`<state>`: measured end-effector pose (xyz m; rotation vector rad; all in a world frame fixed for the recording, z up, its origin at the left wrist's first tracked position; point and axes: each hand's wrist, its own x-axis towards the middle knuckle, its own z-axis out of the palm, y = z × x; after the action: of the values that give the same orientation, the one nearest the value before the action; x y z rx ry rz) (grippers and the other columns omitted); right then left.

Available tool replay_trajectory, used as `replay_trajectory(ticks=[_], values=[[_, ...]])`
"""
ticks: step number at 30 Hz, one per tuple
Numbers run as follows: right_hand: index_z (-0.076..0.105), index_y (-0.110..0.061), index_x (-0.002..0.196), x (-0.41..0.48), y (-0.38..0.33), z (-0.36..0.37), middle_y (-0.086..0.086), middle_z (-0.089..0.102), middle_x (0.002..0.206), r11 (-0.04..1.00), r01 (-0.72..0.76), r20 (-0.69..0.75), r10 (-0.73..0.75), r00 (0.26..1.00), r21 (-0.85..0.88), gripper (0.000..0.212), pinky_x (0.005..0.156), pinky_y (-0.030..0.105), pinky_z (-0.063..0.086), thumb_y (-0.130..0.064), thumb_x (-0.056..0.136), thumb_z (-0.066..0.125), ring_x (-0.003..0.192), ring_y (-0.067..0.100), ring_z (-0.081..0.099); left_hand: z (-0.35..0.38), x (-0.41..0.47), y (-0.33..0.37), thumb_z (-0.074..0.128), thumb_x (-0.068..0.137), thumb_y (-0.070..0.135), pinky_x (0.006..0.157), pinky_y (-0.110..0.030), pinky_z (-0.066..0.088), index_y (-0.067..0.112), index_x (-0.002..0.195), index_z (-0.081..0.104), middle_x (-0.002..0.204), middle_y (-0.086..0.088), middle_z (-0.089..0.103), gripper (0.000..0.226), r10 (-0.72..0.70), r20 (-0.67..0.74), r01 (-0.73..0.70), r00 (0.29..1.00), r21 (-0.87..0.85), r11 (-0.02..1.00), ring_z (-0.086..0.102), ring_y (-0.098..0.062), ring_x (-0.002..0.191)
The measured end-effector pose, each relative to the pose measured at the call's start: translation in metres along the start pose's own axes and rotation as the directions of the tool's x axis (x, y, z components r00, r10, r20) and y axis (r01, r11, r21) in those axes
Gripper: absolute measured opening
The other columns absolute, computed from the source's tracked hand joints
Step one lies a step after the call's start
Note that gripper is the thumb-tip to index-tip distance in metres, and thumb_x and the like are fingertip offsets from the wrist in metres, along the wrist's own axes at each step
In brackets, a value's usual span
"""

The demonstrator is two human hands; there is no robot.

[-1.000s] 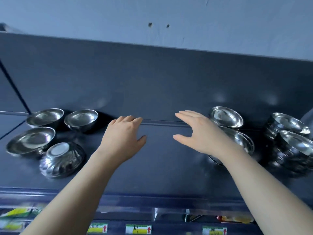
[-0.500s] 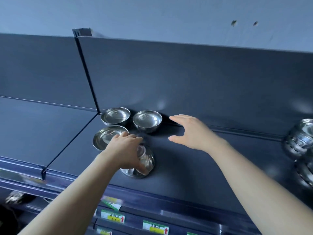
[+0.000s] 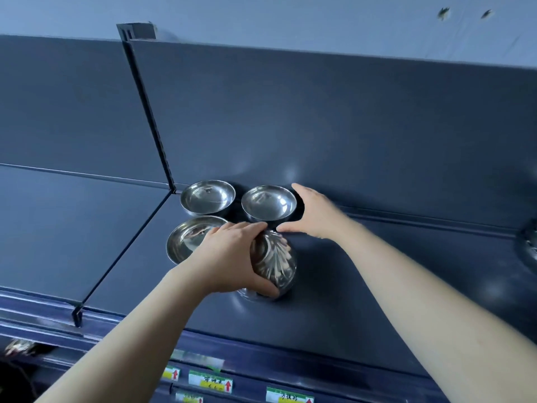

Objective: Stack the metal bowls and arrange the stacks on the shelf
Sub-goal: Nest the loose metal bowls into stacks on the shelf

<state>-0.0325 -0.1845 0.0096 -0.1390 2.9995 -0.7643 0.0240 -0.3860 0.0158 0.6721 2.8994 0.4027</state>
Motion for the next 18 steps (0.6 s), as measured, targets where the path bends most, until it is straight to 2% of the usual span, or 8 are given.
replay_trajectory(ticks=[3, 5, 7, 10, 11, 13, 15, 18], values=[[0.024, -0.014, 0.151, 0.022, -0.002, 0.008, 0.003, 0.031, 0.155, 1.0, -0.011, 0.049, 0.01, 0.999, 0.027, 0.111, 0.105, 0.032, 0.036, -0.049, 0.066, 0.084, 0.14, 0.022, 0.033, -0.011, -0.001, -0.002, 0.082, 0.044, 0.063, 0.099, -0.022, 0.032, 0.033, 0.147, 0.027, 0.141, 0.016, 0.042, 0.12, -0.03, -0.076, 0.02, 0.997, -0.131, 0.991, 0.038, -0.009, 0.128], [0.022, -0.017, 0.153, 0.033, -0.002, 0.014, 0.004, 0.03, 0.156, 0.998, -0.013, 0.059, 0.009, 0.998, 0.061, 0.106, 0.107, 0.029, 0.031, -0.047, 0.07, 0.081, 0.142, 0.022, 0.031, -0.018, -0.001, -0.004, 0.084, 0.046, 0.058, 0.095, -0.019, 0.031, 0.034, 0.146, 0.028, 0.138, 0.017, 0.043, 0.117, -0.055, -0.131, 0.03, 0.99, -0.19, 0.981, 0.038, -0.007, 0.127], [0.028, -0.018, 0.15, 0.041, 0.0, 0.018, 0.005, 0.034, 0.152, 0.995, 0.003, 0.048, -0.008, 0.999, 0.104, 0.098, 0.102, 0.025, 0.03, -0.045, 0.072, 0.079, 0.141, 0.022, 0.034, -0.023, 0.001, -0.007, 0.084, 0.045, 0.057, 0.097, -0.02, 0.032, 0.034, 0.146, 0.029, 0.139, 0.017, 0.041, 0.118, -0.09, -0.18, 0.047, 0.98, -0.229, 0.972, 0.038, -0.006, 0.127], [0.035, -0.019, 0.145, 0.039, 0.009, 0.015, 0.002, 0.038, 0.146, 0.991, 0.006, 0.036, -0.011, 0.999, 0.135, 0.101, 0.096, 0.022, 0.032, -0.044, 0.062, 0.085, 0.135, 0.02, 0.039, -0.028, 0.006, -0.012, 0.075, 0.036, 0.065, 0.098, -0.02, 0.034, 0.033, 0.146, 0.028, 0.137, 0.019, 0.04, 0.124, -0.141, -0.247, 0.069, 0.959, -0.282, 0.957, 0.039, -0.004, 0.127], [0.04, -0.022, 0.14, 0.037, 0.014, 0.013, 0.0, 0.041, 0.14, 0.991, 0.007, 0.024, -0.011, 1.0, 0.137, 0.1, 0.094, 0.023, 0.036, -0.048, 0.055, 0.086, 0.13, 0.017, 0.043, -0.028, 0.008, -0.013, 0.072, 0.033, 0.068, 0.097, -0.018, 0.033, 0.032, 0.145, 0.029, 0.134, 0.018, 0.04, 0.125, -0.15, -0.277, 0.061, 0.949, -0.305, 0.95, 0.041, -0.003, 0.125], [0.051, -0.031, 0.121, 0.03, 0.027, 0.007, -0.006, 0.048, 0.125, 0.989, 0.015, -0.01, -0.014, 1.0, 0.147, 0.085, 0.084, 0.024, 0.043, -0.056, 0.047, 0.084, 0.114, 0.008, 0.048, -0.029, 0.014, -0.014, 0.073, 0.033, 0.066, 0.096, -0.016, 0.03, 0.03, 0.145, 0.029, 0.125, 0.016, 0.04, 0.126, -0.162, -0.329, 0.034, 0.93, -0.363, 0.931, 0.042, -0.003, 0.122], [0.053, -0.041, 0.106, 0.019, 0.041, 0.001, -0.011, 0.05, 0.115, 0.987, 0.014, -0.03, -0.009, 1.0, 0.157, 0.071, 0.075, 0.019, 0.043, -0.059, 0.044, 0.083, 0.102, -0.004, 0.046, -0.028, 0.02, -0.01, 0.076, 0.035, 0.063, 0.097, -0.016, 0.03, 0.032, 0.146, 0.025, 0.123, 0.014, 0.037, 0.127, -0.171, -0.35, 0.011, 0.921, -0.416, 0.909, 0.043, -0.003, 0.118], [0.054, -0.047, 0.112, -0.004, 0.06, -0.014, -0.018, 0.049, 0.118, 0.984, 0.014, -0.092, 0.003, 0.996, 0.179, 0.076, 0.077, 0.017, 0.044, -0.059, 0.043, 0.082, 0.108, -0.008, 0.046, -0.023, 0.029, 0.003, 0.087, 0.043, 0.05, 0.095, -0.013, 0.029, 0.037, 0.148, 0.017, 0.126, 0.011, 0.032, 0.126, -0.142, -0.349, -0.041, 0.926, -0.467, 0.883, 0.041, 0.002, 0.109]])
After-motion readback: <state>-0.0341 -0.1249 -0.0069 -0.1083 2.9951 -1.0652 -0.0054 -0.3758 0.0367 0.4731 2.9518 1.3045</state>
